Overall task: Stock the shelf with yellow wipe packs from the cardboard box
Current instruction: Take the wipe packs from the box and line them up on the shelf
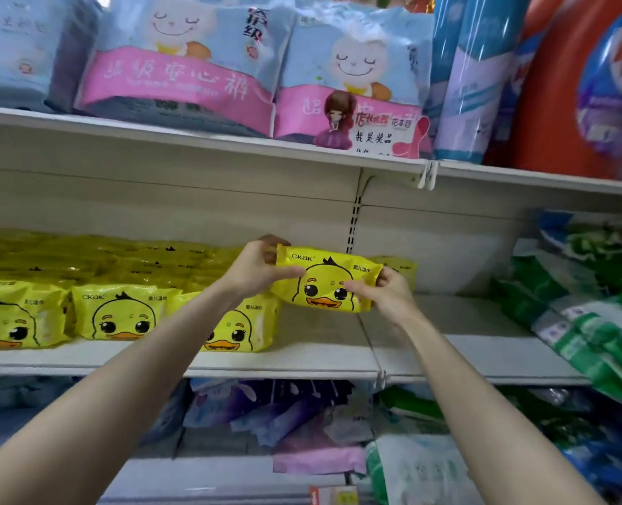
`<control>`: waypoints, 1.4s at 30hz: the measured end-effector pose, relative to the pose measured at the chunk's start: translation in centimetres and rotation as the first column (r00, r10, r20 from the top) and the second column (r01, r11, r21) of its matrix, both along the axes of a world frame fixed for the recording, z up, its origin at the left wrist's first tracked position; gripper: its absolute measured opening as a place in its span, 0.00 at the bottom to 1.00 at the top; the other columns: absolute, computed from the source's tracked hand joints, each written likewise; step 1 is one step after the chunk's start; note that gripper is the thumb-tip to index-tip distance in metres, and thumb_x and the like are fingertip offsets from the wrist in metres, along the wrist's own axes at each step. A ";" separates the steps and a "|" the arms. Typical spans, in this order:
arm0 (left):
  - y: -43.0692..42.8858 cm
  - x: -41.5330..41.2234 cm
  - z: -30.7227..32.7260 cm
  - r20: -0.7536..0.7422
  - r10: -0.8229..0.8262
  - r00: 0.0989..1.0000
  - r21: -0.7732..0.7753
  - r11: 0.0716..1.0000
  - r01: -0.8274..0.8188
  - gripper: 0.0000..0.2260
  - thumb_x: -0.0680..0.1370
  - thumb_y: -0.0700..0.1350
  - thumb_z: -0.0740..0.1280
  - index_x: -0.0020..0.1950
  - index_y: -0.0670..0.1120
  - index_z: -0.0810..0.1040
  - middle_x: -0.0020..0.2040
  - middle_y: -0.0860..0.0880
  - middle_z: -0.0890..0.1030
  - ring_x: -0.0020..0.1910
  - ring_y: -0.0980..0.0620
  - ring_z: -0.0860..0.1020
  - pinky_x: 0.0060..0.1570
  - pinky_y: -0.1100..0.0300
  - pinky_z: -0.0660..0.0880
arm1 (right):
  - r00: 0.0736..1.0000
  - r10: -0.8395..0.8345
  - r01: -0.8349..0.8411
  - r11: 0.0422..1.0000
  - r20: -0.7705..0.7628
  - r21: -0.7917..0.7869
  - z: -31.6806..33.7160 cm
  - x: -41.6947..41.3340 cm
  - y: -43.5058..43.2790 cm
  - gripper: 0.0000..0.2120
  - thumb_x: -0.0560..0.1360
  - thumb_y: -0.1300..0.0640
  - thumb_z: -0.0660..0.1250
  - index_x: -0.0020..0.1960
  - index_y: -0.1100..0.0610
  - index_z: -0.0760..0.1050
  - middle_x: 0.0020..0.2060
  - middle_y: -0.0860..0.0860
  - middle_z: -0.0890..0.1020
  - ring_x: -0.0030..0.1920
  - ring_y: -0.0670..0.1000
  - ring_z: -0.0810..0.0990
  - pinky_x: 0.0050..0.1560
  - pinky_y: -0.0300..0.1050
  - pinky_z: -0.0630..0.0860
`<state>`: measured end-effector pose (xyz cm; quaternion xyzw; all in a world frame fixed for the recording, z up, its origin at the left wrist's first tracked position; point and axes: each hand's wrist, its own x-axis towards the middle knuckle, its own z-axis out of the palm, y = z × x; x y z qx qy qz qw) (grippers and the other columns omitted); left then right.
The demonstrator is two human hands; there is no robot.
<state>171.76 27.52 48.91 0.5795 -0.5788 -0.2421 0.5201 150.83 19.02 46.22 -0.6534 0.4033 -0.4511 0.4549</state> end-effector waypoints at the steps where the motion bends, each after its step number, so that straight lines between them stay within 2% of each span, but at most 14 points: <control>1: -1.3 0.0 0.2 0.030 0.013 0.999 0.014 1.000 -0.014 0.18 0.68 0.43 0.77 0.54 0.47 0.77 0.45 0.50 0.82 0.40 0.60 0.78 0.41 0.66 0.75 | 1.000 0.000 0.000 1.000 -0.004 -0.009 0.1 -0.3 -1.2 0.12 0.64 0.60 0.78 0.43 0.56 0.76 0.40 0.49 0.82 0.43 0.49 0.80 0.52 0.46 0.75; 4: -5.0 0.2 1.1 0.198 0.088 0.976 0.064 0.993 -0.102 0.19 0.63 0.49 0.80 0.50 0.48 0.79 0.49 0.43 0.83 0.47 0.47 0.81 0.48 0.54 0.76 | 1.000 -0.008 0.008 1.000 -0.022 -0.025 0.0 -0.6 -4.7 0.21 0.62 0.59 0.79 0.50 0.64 0.78 0.43 0.55 0.84 0.42 0.53 0.83 0.51 0.49 0.79; 7: -8.6 0.0 1.6 0.466 0.137 0.874 0.100 0.973 -0.206 0.22 0.65 0.50 0.78 0.56 0.45 0.79 0.51 0.47 0.79 0.53 0.47 0.78 0.49 0.59 0.72 | 0.998 0.004 -0.007 0.998 -0.056 -0.055 -0.1 -0.5 -8.0 0.19 0.63 0.61 0.79 0.48 0.68 0.78 0.41 0.60 0.84 0.34 0.51 0.81 0.40 0.46 0.78; 10: -11.3 0.1 1.5 0.576 0.141 0.805 0.133 0.955 -0.263 0.24 0.65 0.51 0.78 0.57 0.44 0.79 0.54 0.48 0.77 0.54 0.49 0.75 0.49 0.61 0.68 | 0.995 0.046 -0.051 0.997 -0.091 -0.054 -0.8 -0.2 -10.9 0.10 0.63 0.63 0.78 0.39 0.60 0.77 0.34 0.54 0.82 0.30 0.47 0.80 0.34 0.40 0.76; 12: -13.1 0.4 0.9 0.621 0.138 0.772 0.145 0.947 -0.286 0.23 0.65 0.50 0.78 0.56 0.44 0.80 0.54 0.48 0.77 0.50 0.51 0.74 0.46 0.62 0.66 | 0.991 0.086 -0.092 0.994 -0.105 -0.053 -1.5 0.1 -12.8 0.11 0.64 0.66 0.77 0.36 0.55 0.77 0.33 0.53 0.82 0.29 0.46 0.79 0.32 0.39 0.77; 14: -14.4 0.6 0.5 0.648 0.145 0.748 0.152 0.938 -0.313 0.22 0.64 0.49 0.78 0.55 0.45 0.79 0.52 0.49 0.75 0.48 0.51 0.72 0.46 0.61 0.67 | 0.989 0.088 -0.095 0.994 -0.118 -0.055 -2.2 0.5 -14.1 0.12 0.64 0.66 0.77 0.36 0.53 0.77 0.32 0.53 0.82 0.30 0.48 0.79 0.34 0.41 0.77; 17: -16.0 0.5 0.1 0.701 0.140 0.699 0.165 0.922 -0.350 0.22 0.65 0.49 0.78 0.55 0.45 0.78 0.51 0.50 0.74 0.52 0.48 0.75 0.49 0.58 0.69 | 0.990 0.086 -0.090 0.995 -0.112 -0.033 -3.3 1.1 -15.8 0.11 0.63 0.66 0.78 0.35 0.55 0.79 0.33 0.57 0.83 0.34 0.55 0.82 0.42 0.51 0.80; 21: -17.2 0.8 -0.5 0.758 0.138 0.637 0.171 0.901 -0.398 0.22 0.64 0.51 0.78 0.55 0.45 0.78 0.54 0.48 0.78 0.54 0.47 0.75 0.48 0.58 0.66 | 0.990 0.070 -0.073 0.997 -0.125 -0.018 -4.2 1.8 -17.3 0.10 0.62 0.67 0.78 0.39 0.62 0.79 0.26 0.48 0.81 0.28 0.48 0.81 0.37 0.43 0.79; 25: -17.9 1.0 -0.8 0.808 0.137 0.573 0.163 0.883 -0.441 0.22 0.65 0.53 0.77 0.55 0.46 0.78 0.55 0.49 0.79 0.54 0.47 0.75 0.47 0.59 0.63 | 0.987 0.065 -0.067 0.998 -0.149 -0.014 -4.9 2.6 -18.1 0.11 0.61 0.67 0.79 0.38 0.60 0.78 0.33 0.54 0.82 0.37 0.57 0.83 0.46 0.56 0.80; 28: -18.3 1.2 -1.1 0.845 0.120 0.521 0.159 0.874 -0.459 0.21 0.67 0.53 0.76 0.55 0.46 0.77 0.55 0.49 0.78 0.56 0.47 0.75 0.51 0.57 0.65 | 0.986 0.059 -0.061 0.998 -0.157 -0.005 -5.5 3.1 -18.1 0.12 0.61 0.67 0.79 0.41 0.63 0.79 0.36 0.57 0.84 0.39 0.58 0.84 0.47 0.59 0.80; 31: -18.5 1.5 -1.4 0.866 0.127 0.484 0.141 0.866 -0.479 0.21 0.68 0.53 0.75 0.56 0.46 0.77 0.55 0.48 0.79 0.56 0.47 0.74 0.54 0.56 0.65 | 0.987 0.043 -0.045 0.999 -0.158 -0.009 -5.8 3.7 -18.0 0.14 0.62 0.66 0.79 0.44 0.66 0.79 0.41 0.61 0.84 0.39 0.57 0.83 0.45 0.57 0.81; 34: -18.5 1.9 -1.5 0.874 0.133 0.467 0.132 0.860 -0.493 0.21 0.68 0.54 0.75 0.56 0.47 0.76 0.56 0.48 0.78 0.58 0.47 0.73 0.57 0.54 0.65 | 0.984 -0.002 -0.006 0.999 -0.180 -0.044 -6.0 4.2 -18.1 0.17 0.61 0.63 0.80 0.44 0.69 0.77 0.41 0.63 0.83 0.40 0.59 0.83 0.44 0.57 0.80; 38: -18.5 2.2 -1.6 0.885 0.131 0.447 0.127 0.856 -0.501 0.22 0.69 0.54 0.74 0.57 0.46 0.76 0.57 0.47 0.78 0.59 0.46 0.72 0.59 0.54 0.65 | 0.981 -0.026 0.011 0.997 -0.193 -0.078 -6.3 4.8 -18.1 0.16 0.61 0.61 0.80 0.40 0.66 0.75 0.39 0.63 0.82 0.41 0.62 0.82 0.41 0.52 0.78; 42: -18.4 2.2 -1.5 0.911 0.119 0.395 0.111 0.851 -0.513 0.21 0.71 0.55 0.72 0.59 0.46 0.75 0.58 0.47 0.77 0.61 0.46 0.70 0.59 0.54 0.65 | 0.979 -0.043 0.022 0.994 -0.199 -0.108 -6.3 5.0 -18.0 0.16 0.62 0.60 0.79 0.38 0.63 0.73 0.37 0.61 0.80 0.35 0.55 0.76 0.35 0.46 0.72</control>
